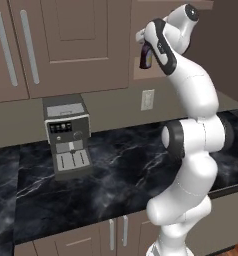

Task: Move the shaker and condiment bottle from the cabinet to the dining counter.

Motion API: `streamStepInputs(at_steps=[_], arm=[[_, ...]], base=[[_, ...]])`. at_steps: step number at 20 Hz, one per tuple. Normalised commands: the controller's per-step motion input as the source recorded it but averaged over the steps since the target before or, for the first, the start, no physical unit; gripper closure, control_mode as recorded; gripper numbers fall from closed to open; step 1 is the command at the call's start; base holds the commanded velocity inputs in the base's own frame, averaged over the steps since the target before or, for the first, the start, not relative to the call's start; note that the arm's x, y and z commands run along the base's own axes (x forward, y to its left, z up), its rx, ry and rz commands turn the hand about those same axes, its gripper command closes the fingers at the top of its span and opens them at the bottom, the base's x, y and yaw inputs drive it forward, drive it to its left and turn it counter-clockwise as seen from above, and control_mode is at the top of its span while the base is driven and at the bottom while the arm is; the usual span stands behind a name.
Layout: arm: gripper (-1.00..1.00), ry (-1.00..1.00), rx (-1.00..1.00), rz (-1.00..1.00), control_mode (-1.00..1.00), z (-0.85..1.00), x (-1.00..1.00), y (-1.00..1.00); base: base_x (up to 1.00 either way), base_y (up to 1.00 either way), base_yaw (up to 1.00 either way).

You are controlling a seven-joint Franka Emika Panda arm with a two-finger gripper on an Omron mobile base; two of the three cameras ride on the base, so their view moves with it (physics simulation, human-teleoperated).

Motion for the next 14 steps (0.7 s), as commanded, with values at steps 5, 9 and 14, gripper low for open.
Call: streamStepInputs(at_steps=[5, 9, 14], arm=[[-1.0, 0.0, 0.0, 0.02, -1.0, -0.01, 0.14, 0.0], [-1.0, 0.0, 0.0, 0.01, -1.0, -0.03, 0.12, 0.0], [-1.0, 0.0, 0.0, 0.0, -1.0, -0.03, 0.03, 0.01]], base=[[0.0, 0.0, 0.0], [0.0, 0.0, 0.0], [0.0, 0.0, 0.0]])
